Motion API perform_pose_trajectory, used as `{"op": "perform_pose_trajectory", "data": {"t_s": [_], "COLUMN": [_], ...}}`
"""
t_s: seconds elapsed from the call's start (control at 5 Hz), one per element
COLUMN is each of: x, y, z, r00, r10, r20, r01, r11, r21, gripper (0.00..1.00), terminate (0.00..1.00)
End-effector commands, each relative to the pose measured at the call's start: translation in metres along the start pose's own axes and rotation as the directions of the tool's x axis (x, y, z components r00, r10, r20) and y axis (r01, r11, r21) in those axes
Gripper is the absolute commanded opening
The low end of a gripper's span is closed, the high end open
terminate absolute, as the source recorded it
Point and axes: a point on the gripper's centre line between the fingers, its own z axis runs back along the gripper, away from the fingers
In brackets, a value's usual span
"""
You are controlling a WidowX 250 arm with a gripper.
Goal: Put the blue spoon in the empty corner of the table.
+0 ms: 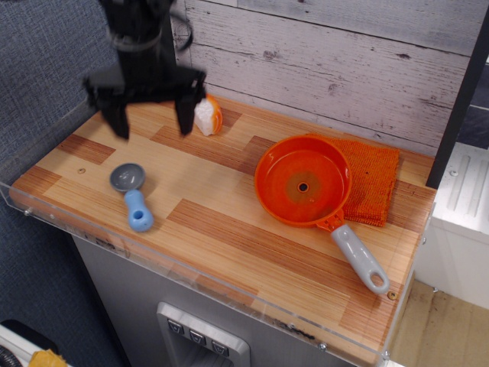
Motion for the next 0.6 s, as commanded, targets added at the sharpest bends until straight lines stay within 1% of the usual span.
{"op": "perform_pose_trajectory", "data": {"t_s": [0.0,0.2,0.4], "x": [0.0061,0.0054,0.0054], "y": [-0.0286,-0.0385,-0.0385], "z": [0.0517,0.0544,0.0544], "r00": [0.985,0.973,0.973], "r10": [-0.074,-0.106,-0.106], "r20": [0.158,0.205,0.205], "r01": [0.098,0.146,0.146], "r11": [0.984,0.971,0.971], "r21": [-0.148,-0.189,-0.189], "gripper": [1.00,1.00,1.00], "terminate": [0.00,0.00,1.00]}}
